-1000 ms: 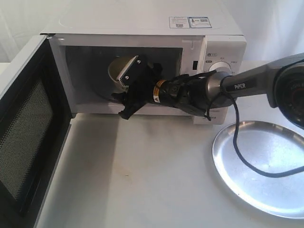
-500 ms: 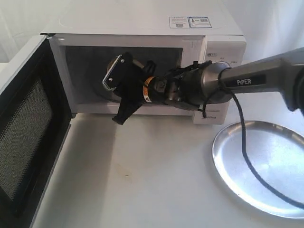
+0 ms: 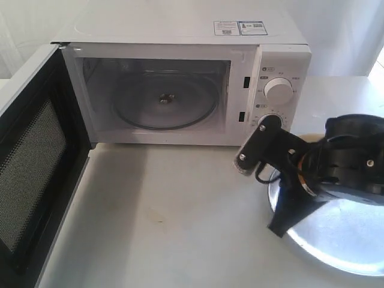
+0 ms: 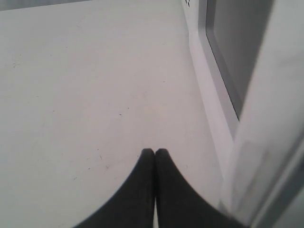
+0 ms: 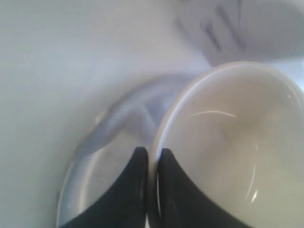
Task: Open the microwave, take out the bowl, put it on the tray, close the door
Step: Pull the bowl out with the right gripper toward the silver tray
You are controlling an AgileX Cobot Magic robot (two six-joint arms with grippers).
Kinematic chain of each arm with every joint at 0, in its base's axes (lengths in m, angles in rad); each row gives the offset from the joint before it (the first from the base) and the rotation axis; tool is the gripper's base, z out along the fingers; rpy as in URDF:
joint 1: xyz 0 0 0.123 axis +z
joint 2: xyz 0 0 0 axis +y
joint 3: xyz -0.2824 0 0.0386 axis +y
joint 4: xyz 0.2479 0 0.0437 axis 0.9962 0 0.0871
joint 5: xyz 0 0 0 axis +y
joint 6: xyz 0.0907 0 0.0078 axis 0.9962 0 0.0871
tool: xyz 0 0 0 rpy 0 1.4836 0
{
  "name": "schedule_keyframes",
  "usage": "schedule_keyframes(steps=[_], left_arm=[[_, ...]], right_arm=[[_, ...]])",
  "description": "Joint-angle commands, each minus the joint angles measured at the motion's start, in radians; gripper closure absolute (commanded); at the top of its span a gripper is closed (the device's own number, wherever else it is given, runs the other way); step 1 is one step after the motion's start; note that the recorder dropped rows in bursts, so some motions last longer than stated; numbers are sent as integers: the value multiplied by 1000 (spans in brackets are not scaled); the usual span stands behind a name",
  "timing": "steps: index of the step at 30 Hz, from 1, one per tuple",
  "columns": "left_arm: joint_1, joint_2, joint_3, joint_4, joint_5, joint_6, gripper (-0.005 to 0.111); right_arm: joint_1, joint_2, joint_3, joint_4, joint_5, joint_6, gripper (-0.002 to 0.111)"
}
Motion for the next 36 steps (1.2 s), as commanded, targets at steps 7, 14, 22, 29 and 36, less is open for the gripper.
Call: schedule_keyframes(steps=[7,14,22,29,36], left_arm=[[-1,-4,2,-8,1,0,107],[-1,-4,2,-8,1,0,107],[-1,-4,2,-8,1,0,107],[-1,-4,2,-8,1,0,107],[-1,-4,2,-8,1,0,107]], right_arm=[[-4,28,49,-193,-4,286,108],[-4,69,49,-242,9,372,106],[-4,72,49,-268,-9,408,67],[-2,69,49,-198,-16,453,85],[77,-94,78,-122,-163,439,108]])
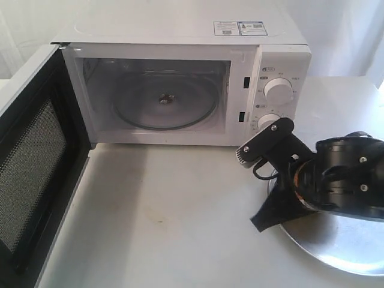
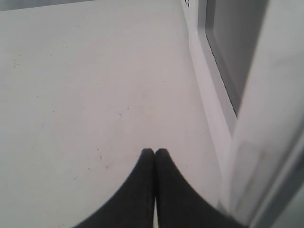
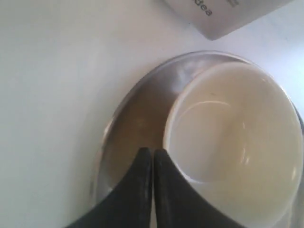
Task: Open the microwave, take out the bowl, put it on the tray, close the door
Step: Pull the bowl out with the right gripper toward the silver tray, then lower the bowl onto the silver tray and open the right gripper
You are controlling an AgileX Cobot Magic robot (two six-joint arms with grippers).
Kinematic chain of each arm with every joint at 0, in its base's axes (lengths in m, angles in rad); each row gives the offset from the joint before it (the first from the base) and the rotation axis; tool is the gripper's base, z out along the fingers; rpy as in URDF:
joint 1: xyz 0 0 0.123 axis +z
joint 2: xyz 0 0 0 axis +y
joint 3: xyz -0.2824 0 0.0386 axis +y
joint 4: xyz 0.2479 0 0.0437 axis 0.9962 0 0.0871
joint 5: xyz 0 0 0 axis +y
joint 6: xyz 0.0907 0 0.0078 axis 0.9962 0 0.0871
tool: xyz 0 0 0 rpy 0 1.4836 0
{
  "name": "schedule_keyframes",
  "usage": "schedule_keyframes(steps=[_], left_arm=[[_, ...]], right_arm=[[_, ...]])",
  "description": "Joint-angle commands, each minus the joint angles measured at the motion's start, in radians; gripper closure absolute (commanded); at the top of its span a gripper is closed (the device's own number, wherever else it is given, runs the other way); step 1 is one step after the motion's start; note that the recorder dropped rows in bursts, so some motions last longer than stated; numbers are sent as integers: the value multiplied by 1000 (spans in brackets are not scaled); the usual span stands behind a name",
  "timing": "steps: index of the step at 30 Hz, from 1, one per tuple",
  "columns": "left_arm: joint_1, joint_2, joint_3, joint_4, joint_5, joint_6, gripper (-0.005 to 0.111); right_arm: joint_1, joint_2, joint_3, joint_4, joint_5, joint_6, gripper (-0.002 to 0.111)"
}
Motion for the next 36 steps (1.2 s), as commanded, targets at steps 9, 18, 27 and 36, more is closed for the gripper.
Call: schedule_keyframes(steps=[9,18,27,36], left_arm=[[-1,-4,2,-8,1,0,107],[-1,-4,2,-8,-106,27,107],[-1,-4,2,-94,-144,-75,107],[-1,-4,2,-170,-370,-192,107]], right_arm=[[172,-605,34,19,-254,2,108],[174,-871,89,12,-331,2,108],[174,-873,137,7,-446,2,108],[174,-873,211,7,-554,-3,108]])
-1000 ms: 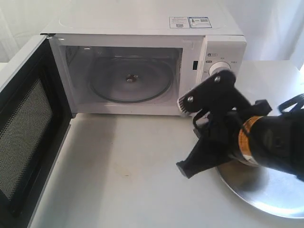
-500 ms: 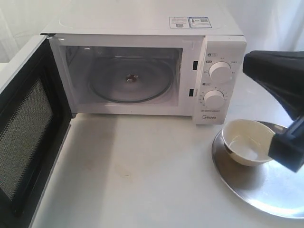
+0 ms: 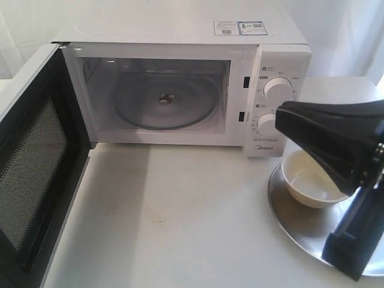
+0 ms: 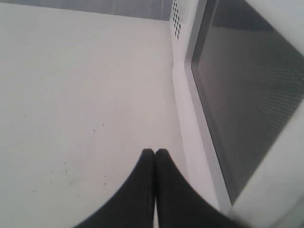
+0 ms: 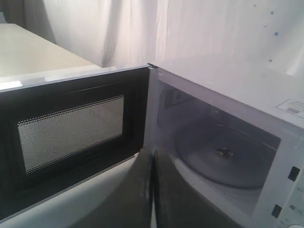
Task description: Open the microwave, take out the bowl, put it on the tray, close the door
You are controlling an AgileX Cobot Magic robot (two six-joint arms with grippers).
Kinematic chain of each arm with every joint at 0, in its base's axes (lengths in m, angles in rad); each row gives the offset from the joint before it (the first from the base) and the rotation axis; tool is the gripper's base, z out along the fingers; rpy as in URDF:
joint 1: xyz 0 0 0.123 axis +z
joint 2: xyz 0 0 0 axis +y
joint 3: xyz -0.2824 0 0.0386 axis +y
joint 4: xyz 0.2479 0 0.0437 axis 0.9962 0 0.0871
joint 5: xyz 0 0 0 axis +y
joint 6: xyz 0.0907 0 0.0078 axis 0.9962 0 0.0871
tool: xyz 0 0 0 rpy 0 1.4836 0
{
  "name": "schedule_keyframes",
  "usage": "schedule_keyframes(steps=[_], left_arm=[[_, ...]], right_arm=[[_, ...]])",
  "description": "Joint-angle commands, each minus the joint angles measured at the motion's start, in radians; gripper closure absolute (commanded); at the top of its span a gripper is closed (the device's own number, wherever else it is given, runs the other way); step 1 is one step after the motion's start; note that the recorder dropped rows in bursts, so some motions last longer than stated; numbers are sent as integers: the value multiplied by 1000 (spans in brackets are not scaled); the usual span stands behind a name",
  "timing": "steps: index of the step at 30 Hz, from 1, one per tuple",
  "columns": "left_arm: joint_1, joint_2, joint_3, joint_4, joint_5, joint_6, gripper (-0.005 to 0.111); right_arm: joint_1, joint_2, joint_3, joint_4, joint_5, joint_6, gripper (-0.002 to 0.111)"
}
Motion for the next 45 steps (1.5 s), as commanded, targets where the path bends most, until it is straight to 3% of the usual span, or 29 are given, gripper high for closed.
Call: schedule_keyframes(steps=[1,6,11,15,22,28,35,37,41,45], left_arm=[[3,-4,-18,-61,-259,-92,107],[1,-4,-18,-33,-247,-219,107],[-49,-4,-18,52,-78,-394,107],[-189,-4,-18,-57,21,-273,107],[-481,-4,-18,-500,-55,209,107],[-637,-4,-18,-535,-123,282,107],[-666,-3,-18,-268,-448,314,107],[-666,44,-18,-254,-533,285,107],[-666,192,-89,-252,-573,259,107],[-666,327,-143,-252,-560,241,107]], right_arm=[[4,-7,34,-13,-53,-8,108],[4,-7,36,-13,-77,-30,108],[4,-7,36,-13,-105,-30,108],[4,-7,39,-13,-105,-30,108],[4,0,39,-13,-102,-32,108],[4,29,39,-13,-127,-46,108],[4,116,39,-13,-209,-46,108],[4,150,39,-13,-214,-53,108],[4,192,39,-9,-360,-184,108],[4,253,36,-11,-502,-189,108]])
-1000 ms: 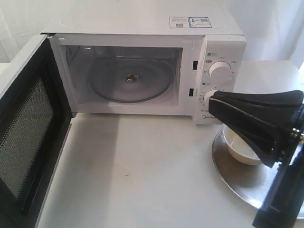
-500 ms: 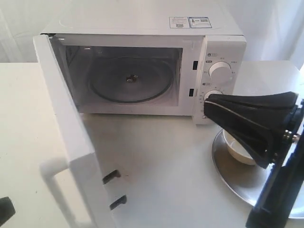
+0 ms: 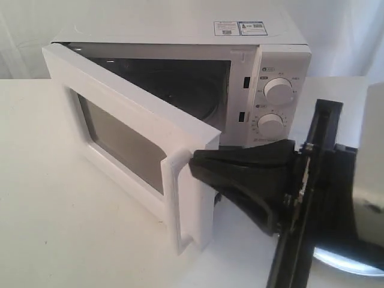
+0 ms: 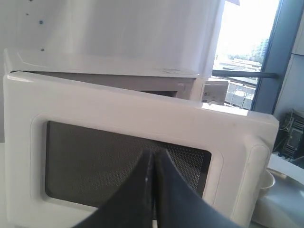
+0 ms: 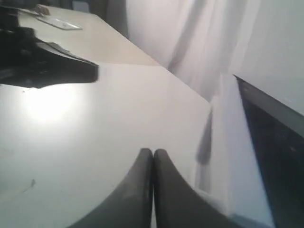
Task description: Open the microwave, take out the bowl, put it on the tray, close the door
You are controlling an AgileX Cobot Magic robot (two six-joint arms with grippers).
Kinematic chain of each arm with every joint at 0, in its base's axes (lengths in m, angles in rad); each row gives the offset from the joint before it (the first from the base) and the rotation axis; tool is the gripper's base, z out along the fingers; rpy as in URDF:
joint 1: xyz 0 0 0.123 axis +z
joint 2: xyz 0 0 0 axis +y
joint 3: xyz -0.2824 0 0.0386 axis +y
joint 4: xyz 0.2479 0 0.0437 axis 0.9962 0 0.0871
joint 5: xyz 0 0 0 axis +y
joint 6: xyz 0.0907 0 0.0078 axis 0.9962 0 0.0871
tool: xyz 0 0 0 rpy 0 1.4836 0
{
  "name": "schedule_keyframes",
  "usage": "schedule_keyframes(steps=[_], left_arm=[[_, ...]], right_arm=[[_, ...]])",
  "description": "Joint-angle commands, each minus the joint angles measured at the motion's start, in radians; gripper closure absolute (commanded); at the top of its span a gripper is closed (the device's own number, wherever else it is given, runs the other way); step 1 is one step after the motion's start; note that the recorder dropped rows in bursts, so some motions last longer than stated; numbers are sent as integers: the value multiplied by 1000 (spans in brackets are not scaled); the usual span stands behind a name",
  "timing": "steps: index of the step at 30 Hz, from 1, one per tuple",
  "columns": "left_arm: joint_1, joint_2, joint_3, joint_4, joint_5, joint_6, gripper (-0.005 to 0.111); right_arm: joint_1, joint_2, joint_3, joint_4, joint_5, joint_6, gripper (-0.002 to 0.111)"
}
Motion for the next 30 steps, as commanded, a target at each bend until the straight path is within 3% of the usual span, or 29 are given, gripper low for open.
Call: schedule_keyframes(steps=[1,3,5,7,8,11,15,16,18,22,30], left_arm=[[-7,124,-47,-1,-4,-21,107],[-7,157,-47,-15,10,-21,107],[-7,162,-47,-15,21,-19,107],[-7,162,-41,-20,29,12,107],[-7,160,-40,-78,64,88,107],[-7,160,-40,-386,81,397,107],[-7,160,-40,-827,-69,775,107],[-7,160,-40,-980,-154,895,107],[-7,160,-40,-1117,-263,994,107],[-7,160,-40,-1304,-434,1102,107],[-7,160,11,-1325,-394,1098,107]], right_arm=[[4,71,-1,-7,-124,-24,108],[4,156,-1,-1,-120,-47,108],[4,282,-30,105,-94,-210,108],[-4,405,-88,355,-43,-472,108],[-21,480,-127,560,-45,-709,108],[-60,596,-181,1045,-161,-1205,108],[-87,659,-206,1333,-283,-1466,108],[-96,674,-208,1339,-325,-1495,108],[-108,693,-210,1339,-384,-1498,108],[-152,740,-236,1339,-451,-1502,108],[-272,899,-337,1361,-441,-1506,108]])
